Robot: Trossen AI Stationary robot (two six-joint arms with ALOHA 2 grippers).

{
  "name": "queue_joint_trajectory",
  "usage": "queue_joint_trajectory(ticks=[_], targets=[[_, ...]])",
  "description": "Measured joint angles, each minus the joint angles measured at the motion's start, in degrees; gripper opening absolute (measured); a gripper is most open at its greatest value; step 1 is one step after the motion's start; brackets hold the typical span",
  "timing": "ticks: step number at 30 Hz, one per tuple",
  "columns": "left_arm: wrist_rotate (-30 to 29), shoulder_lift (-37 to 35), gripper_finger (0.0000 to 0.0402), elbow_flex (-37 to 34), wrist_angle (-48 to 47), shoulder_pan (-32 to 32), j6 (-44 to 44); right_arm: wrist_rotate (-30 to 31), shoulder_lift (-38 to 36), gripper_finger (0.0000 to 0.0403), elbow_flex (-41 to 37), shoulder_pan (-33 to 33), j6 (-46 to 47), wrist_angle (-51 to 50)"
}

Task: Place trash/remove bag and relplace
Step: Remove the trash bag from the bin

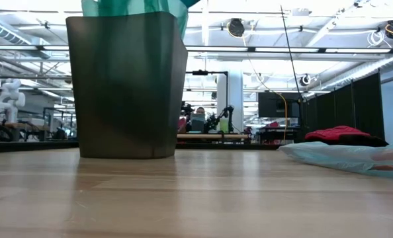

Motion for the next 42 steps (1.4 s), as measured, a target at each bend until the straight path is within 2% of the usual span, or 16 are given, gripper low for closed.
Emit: queue_joint_trajectory(ticks=[8, 14, 24, 31, 33, 38, 42], targets=[[0.0, -5.2, 0.0138, 0.0, -5.9, 2.2, -7.4, 0.0, -0.1, 0.0000, 0.0, 1.6, -1.7, -0.4], [3.1, -6.7, 0.0138, 0.0, -5.7, 2.5, -9.2, 0.2, -0.2, 0.0000, 2.3, 1.8, -3.2, -2.3], [7.0, -4.1, 0.0138, -0.1, -8.7, 5.0, -9.3, 1.5, -0.3, 0.0000, 10.5, 2.0, -4.9, -6.5], [9.7, -4.1, 0.0138, -6.1, -4.4, 8.7, -8.1, 1.3, 0.0, 0.0000, 10.7, 2.1, -6.2, -8.4], [12.8, -4.1, 0.0138, -8.5, 0.1, 10.0, -5.2, 1.3, 0.4, 0.0000, 10.7, 2.4, -6.4, -8.5], [30.0, -4.0, 0.0138, -13.3, 14.9, 15.7, 5.5, 1.0, 1.4, 0.0000, 10.7, 2.9, -7.5, -9.0], [36.2, -4.1, 0.0138, -14.7, 19.2, 22.3, 6.1, 1.0, 1.6, 0.0000, 10.7, 3.7, -8.1, -9.2]])
